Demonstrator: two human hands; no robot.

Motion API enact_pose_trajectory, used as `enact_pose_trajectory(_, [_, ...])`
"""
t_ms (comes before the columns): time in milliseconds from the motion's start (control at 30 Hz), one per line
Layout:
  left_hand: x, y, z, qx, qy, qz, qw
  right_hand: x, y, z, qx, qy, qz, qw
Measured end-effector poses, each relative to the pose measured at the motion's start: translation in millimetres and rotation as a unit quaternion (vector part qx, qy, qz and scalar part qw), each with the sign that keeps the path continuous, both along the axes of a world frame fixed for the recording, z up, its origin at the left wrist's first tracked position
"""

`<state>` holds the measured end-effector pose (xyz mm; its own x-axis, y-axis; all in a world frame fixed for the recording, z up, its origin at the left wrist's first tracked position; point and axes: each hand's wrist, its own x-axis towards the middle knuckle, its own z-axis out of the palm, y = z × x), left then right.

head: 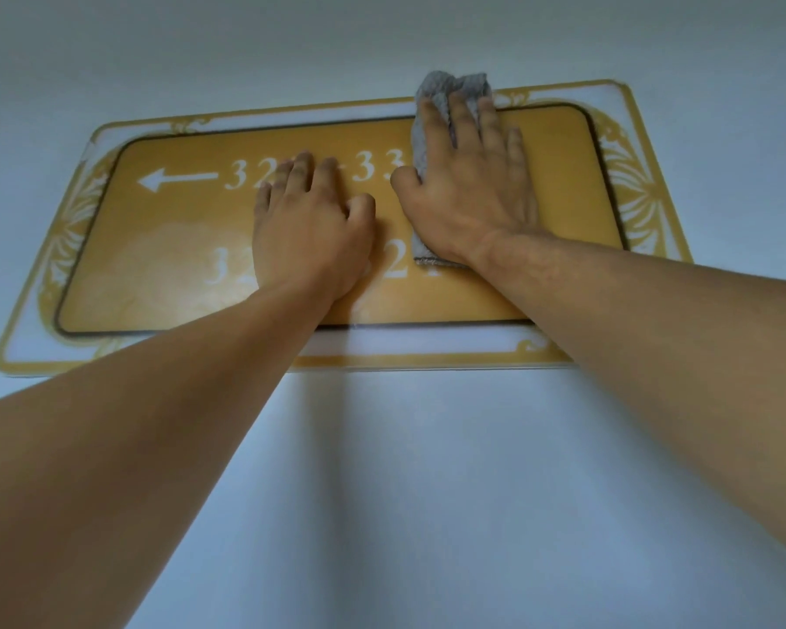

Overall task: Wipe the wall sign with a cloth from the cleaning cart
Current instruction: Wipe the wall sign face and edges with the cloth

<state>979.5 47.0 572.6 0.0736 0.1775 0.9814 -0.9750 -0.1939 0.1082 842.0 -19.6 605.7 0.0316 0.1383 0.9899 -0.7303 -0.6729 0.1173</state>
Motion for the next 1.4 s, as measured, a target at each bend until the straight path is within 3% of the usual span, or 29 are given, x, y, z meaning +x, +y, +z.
enact_pose_trajectory(400, [-2.0, 0.8, -0.4, 0.019, 0.0, 0.013, 1.0, 7.4, 9.5, -58.0, -0.015, -0.002, 0.027, 1.0])
enact_pose_trajectory(967, [-6.1, 1.8, -9.9, 0.034, 0.023, 0.018, 0.999, 3.6, 11.6, -141.3, -0.022, 0.069, 0.037, 0.997])
enact_pose_trajectory(1400, [-8.4, 10.1, -30.4, 0.057, 0.012, 0.041, 0.997, 9.3, 15.6, -132.7, 0.002, 0.094, 0.0, 0.996])
